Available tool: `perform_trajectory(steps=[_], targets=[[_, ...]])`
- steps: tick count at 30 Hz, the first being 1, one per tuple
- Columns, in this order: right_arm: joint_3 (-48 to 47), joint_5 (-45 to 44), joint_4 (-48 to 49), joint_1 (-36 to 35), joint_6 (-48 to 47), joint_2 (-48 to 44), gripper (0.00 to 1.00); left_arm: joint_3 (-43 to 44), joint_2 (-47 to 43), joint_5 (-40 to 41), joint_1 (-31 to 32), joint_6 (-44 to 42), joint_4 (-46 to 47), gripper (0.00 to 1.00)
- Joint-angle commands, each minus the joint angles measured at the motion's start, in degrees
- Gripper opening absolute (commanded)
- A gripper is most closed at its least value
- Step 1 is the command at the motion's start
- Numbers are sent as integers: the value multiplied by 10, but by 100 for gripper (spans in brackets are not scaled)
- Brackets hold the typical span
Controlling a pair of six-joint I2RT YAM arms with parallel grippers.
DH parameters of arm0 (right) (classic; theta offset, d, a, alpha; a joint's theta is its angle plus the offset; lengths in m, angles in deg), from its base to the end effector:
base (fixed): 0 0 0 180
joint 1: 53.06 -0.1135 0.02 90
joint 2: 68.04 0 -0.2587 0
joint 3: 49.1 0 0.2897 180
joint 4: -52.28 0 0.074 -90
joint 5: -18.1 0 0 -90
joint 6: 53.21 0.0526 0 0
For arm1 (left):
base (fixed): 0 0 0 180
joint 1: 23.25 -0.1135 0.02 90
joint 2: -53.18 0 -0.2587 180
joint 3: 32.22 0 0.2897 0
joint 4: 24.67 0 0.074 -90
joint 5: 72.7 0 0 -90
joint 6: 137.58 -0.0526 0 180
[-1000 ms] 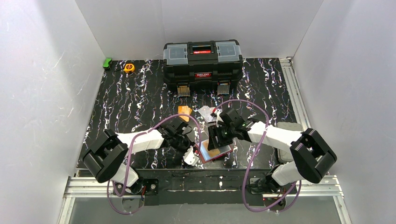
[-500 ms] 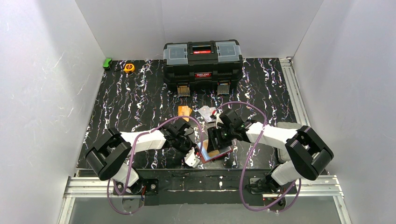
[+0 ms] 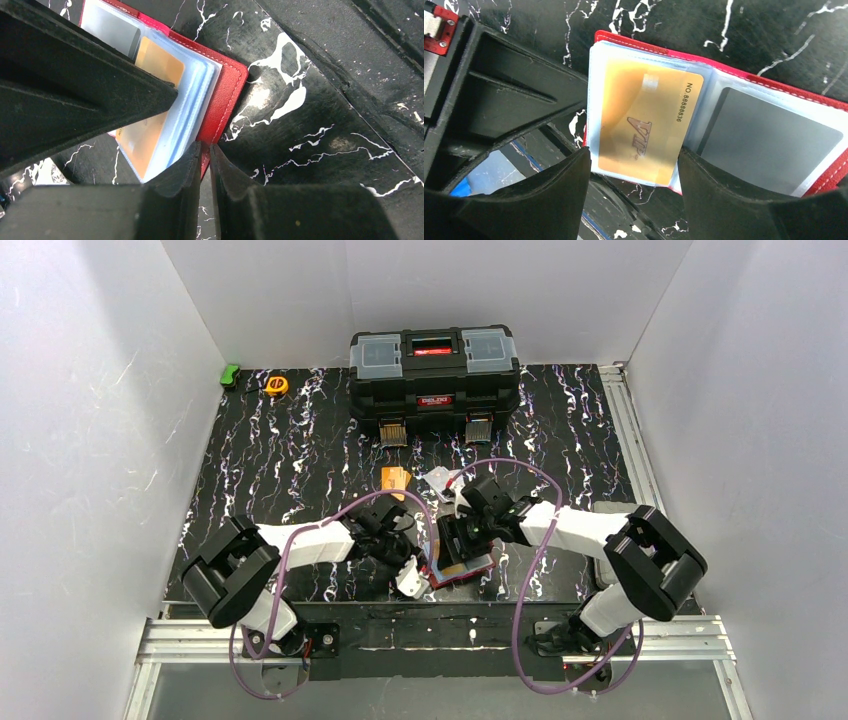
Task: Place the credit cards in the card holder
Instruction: Insert the credit card into the card holder.
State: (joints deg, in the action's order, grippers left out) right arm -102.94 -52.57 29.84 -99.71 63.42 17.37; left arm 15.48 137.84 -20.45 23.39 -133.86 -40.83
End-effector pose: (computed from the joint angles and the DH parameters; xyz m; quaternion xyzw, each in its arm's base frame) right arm 0.2062 0.2438 0.1197 -0.2140 0.9143 0.3099 0.1491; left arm 0.1804 -0.2379 0.1044 0.8638 0.2647 -0.1872 0.3856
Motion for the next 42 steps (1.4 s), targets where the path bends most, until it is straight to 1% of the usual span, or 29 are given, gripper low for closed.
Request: perform_trajectory(steps=[1,6,9,16,19,25,34,37,40,41,42], targets=[[-25,15,8,-29,-2,22,71,-21,-9,10,3,13,9,11],[-45,11,-5,-43,-14,33,71,-28,-10,17,3,18,19,11],[-42,-5,-12,-43,-14,21,71,-30,-16,36,1,25,24,10],[-43,-9,-14,-39,-11,-1,71,-22,-21,68,-49,2,9,7],[-46,7,-4,-39,-14,9,71,-18,-28,64,-54,1,-6,7],[-66,32,7,-39,-18,33,71,-30,-42,38,-53,5,-8,7],[-89,45,-2,-37,-25,61,72,-44,-39,11,-47,18,19,8],[-84,46,-11,-24,-24,40,72,-45,-48,21,-47,24,15,8],[-87,40,-50,16,-33,3,72,-38,-70,48,-51,33,-1,7],[-97,33,-72,38,-39,-15,73,-34,-78,55,-55,40,-7,7],[-114,36,-96,82,-42,-45,95,-11,-96,93,-58,67,-19,7]])
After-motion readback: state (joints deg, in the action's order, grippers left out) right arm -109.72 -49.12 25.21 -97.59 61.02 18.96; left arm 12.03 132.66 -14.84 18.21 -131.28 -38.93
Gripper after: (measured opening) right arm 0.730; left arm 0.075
